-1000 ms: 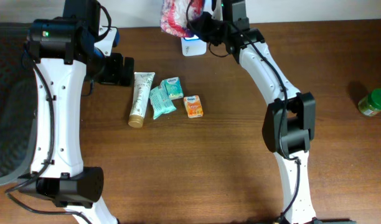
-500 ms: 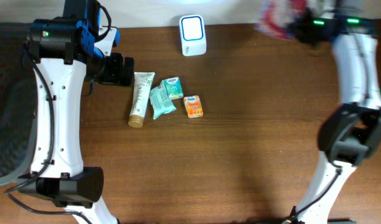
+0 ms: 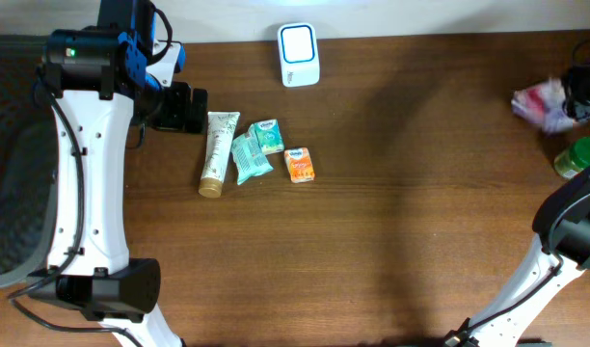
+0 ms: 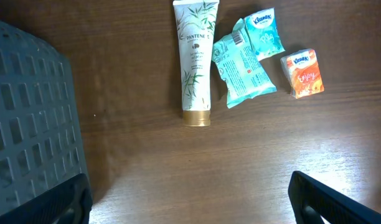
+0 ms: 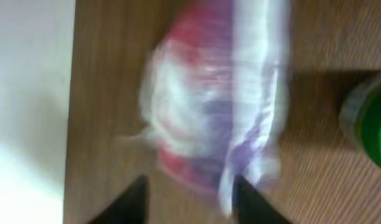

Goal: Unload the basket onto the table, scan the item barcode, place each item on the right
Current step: 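Carry the purple package right and place it beside the jar, then move the right gripper to the orange Kleenex pack and grasp it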

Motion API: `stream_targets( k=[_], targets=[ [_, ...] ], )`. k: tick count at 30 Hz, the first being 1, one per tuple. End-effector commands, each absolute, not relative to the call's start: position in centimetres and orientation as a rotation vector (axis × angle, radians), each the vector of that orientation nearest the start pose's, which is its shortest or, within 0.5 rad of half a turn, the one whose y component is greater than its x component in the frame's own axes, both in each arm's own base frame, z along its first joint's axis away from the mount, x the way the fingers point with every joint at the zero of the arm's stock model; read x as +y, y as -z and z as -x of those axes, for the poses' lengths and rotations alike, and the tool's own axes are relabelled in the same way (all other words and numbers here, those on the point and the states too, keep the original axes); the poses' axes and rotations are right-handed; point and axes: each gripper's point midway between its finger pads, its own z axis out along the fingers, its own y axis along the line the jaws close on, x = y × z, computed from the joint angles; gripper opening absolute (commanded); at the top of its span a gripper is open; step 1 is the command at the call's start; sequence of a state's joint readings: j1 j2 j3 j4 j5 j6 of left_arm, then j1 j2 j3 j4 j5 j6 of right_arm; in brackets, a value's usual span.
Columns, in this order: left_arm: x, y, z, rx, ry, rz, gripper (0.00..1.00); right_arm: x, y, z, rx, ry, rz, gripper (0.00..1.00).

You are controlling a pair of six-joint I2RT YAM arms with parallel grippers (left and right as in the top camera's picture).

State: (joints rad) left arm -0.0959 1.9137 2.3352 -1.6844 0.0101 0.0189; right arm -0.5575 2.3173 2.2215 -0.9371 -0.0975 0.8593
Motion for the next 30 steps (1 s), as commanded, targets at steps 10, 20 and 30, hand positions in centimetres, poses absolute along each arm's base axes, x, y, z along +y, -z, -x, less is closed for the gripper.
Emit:
stream_targets(
  k=[10,20,30],
  targets=[
    [-3.7,-28.6,-37.9,2.819,0.019,-0.179,0.99,-13.0,-17.9,-52.5,2.404,-0.907,-0.635,0.99],
    [-3.7,-28.6,-37.9,2.819,0.019,-0.179,0.99,13.7,-8.5,-43.9,3.013,-0.832,0.275,0.94],
    [-3.7,-28.6,-37.9,2.819,0.019,-0.18,0.99,22.5,-6.7,-43.2,2.97,-0.144,0.409,0.78]
  ],
)
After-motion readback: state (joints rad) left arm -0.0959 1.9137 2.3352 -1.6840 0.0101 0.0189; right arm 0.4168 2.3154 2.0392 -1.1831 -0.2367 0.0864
